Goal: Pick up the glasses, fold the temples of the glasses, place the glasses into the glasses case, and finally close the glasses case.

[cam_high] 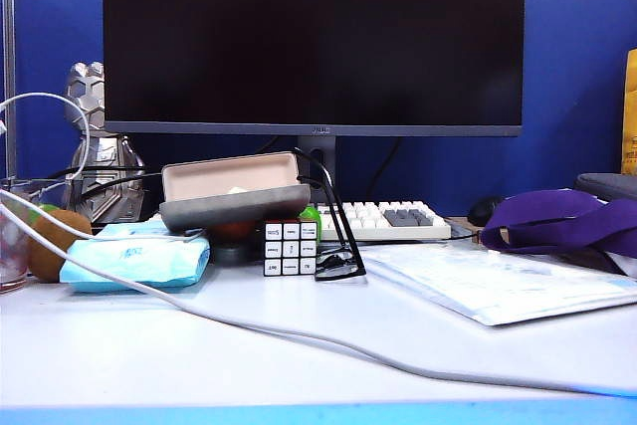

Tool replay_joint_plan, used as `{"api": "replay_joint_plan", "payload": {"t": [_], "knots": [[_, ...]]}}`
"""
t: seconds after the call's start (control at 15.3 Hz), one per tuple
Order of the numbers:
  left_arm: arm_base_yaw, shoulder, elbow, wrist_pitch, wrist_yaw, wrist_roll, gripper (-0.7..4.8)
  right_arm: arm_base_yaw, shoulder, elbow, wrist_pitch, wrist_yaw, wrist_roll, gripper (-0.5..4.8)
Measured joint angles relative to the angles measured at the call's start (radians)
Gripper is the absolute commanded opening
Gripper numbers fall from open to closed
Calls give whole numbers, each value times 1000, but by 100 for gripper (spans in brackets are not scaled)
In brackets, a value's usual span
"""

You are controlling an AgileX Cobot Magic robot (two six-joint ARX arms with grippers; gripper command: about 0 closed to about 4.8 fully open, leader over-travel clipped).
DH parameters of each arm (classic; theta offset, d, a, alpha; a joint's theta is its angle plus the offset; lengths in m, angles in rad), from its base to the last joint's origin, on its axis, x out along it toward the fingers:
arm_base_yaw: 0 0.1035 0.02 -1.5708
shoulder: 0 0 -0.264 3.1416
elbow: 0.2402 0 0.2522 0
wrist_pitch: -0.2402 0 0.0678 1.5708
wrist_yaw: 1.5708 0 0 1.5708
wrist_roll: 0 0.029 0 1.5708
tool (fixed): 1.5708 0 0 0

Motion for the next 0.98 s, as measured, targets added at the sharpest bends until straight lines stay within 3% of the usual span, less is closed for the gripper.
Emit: {"api": "replay_joint_plan", "payload": {"t": [0.26,0.39,0.59,0.79,0.98], "knots": [[0,188,225,-4,-106,20,-5,0,290,288,-3,-20,-43,-1],[0,332,344,-2,-113,94,-5,0,454,433,-2,-47,-50,-1],[0,491,489,25,-105,140,-5,9,684,629,-3,-157,-51,-1],[0,668,686,-36,35,152,-5,78,910,800,-9,-280,-75,-1],[0,830,904,-219,309,141,-5,180,1156,906,-31,-447,-155,-1]]}}
